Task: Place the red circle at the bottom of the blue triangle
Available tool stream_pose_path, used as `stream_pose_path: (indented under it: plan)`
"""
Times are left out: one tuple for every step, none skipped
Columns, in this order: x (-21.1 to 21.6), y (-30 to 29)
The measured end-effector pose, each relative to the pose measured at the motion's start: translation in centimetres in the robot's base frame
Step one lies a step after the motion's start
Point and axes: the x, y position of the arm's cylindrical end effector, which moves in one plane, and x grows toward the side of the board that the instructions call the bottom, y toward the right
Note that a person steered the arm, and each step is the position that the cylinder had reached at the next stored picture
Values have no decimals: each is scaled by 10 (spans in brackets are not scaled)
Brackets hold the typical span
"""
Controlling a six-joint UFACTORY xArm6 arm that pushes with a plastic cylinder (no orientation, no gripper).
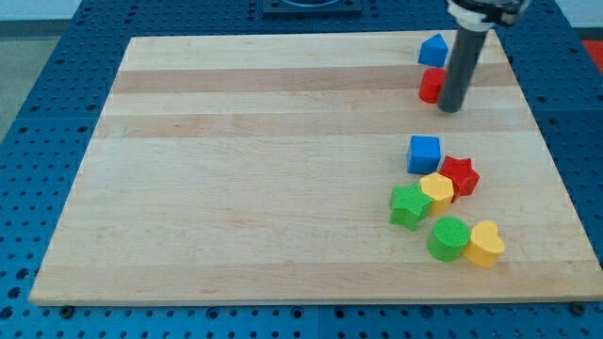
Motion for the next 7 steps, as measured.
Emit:
stream_pose_path:
  plan:
    - [-8,20]
    - [-11,12]
    - [4,-22]
    - [-3,-30]
    - [-19,-24]
    - [-16,-18]
    - [6,-61]
